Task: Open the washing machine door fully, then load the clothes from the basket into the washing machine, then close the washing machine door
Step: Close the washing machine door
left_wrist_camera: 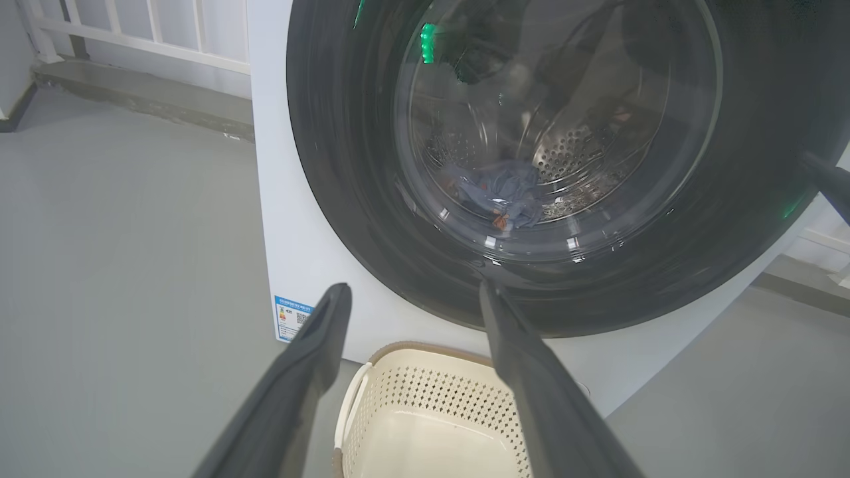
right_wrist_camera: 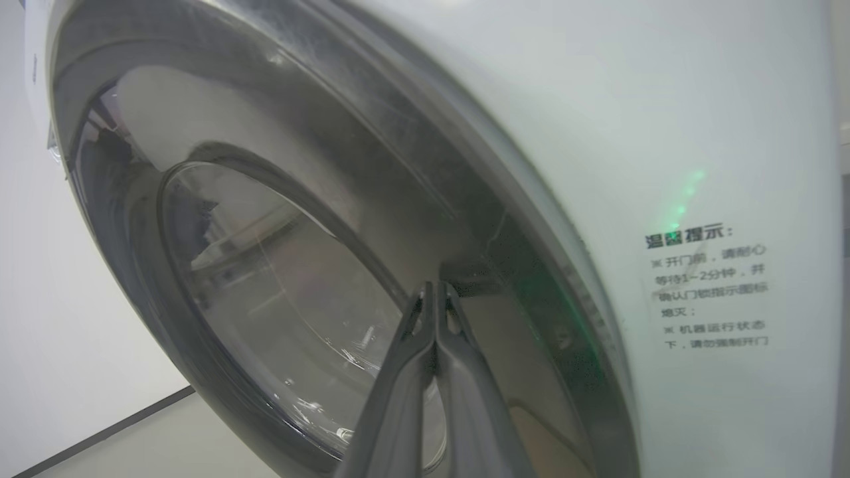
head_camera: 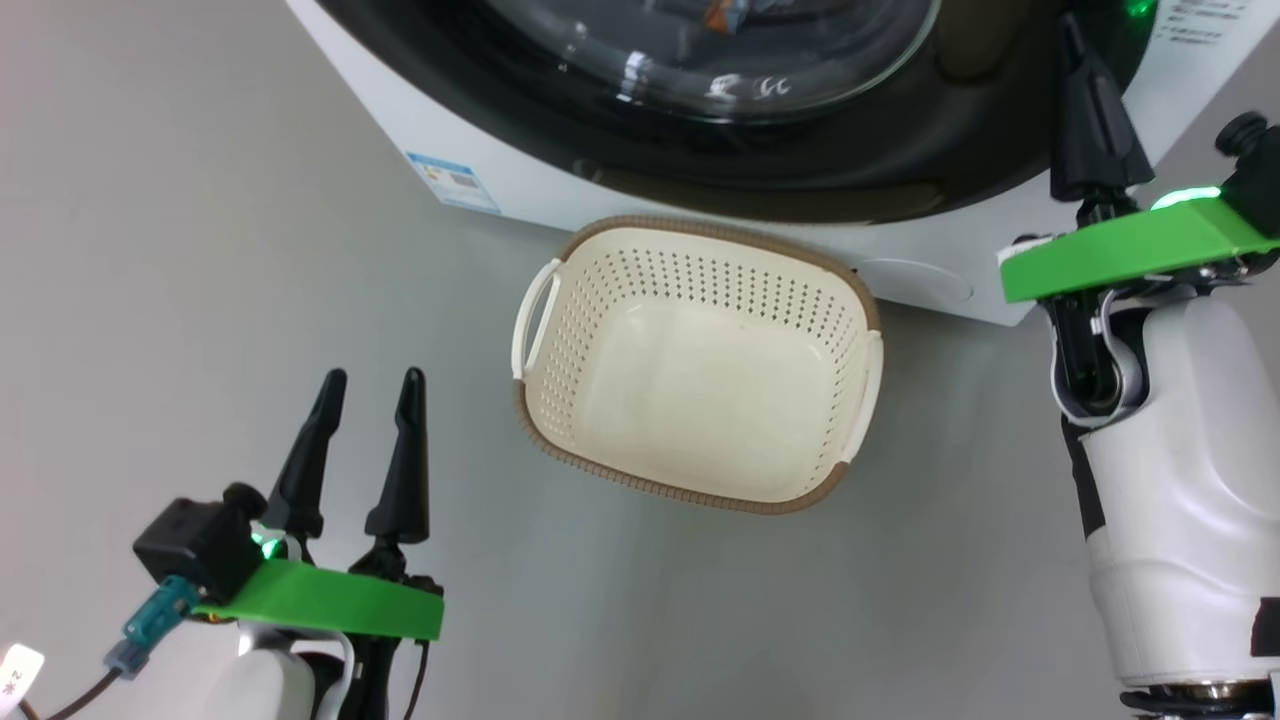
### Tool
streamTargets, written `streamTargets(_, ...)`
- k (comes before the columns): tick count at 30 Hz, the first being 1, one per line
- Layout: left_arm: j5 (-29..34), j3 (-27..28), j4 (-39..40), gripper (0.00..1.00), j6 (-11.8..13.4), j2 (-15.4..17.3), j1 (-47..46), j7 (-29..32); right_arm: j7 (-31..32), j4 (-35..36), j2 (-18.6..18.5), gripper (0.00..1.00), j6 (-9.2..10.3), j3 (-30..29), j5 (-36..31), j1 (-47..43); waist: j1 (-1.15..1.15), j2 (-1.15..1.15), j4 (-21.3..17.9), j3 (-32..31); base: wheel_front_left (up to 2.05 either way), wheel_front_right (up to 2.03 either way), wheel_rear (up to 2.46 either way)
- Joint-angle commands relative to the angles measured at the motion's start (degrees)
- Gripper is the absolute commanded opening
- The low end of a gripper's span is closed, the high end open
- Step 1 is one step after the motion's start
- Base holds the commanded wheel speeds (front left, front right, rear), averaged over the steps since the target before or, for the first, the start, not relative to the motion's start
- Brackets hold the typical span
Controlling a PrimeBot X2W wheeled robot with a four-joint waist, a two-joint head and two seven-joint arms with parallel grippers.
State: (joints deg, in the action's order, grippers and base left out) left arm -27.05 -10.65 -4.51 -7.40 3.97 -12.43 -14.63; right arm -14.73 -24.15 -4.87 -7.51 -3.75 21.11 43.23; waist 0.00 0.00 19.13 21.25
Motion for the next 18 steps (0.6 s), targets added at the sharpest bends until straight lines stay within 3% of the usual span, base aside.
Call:
streamTargets(1, -0.45, 1.74, 1.62, 1.00, -0.09, 1.03, -1.67, -0.37, -0.27, 1.30, 1.16, 0.00, 0.02, -0.44, -0.57, 2.30, 0.00, 0.00, 0.92, 1.17, 0.00, 0.00, 0.00)
streamTargets(9, -0.61, 1.39, 1.48, 1.00, -0.09, 1.26, -2.46, -0.37, -0.27, 1.37, 1.82, 0.00, 0.02, -3.99, -1.66, 4.88, 0.00, 0.00, 1.34, 2.08, 0.00, 0.00, 0.00)
streamTargets(18, -0.22, 1.95, -0.16, 1.00, -0.09, 1.81, -1.43, -0.37, -0.27, 0.95, 1.95, 0.00, 0.02, 2.69, 0.46, 0.16, 0.00, 0.00, 0.08, -0.10, 0.00, 0.00, 0.00)
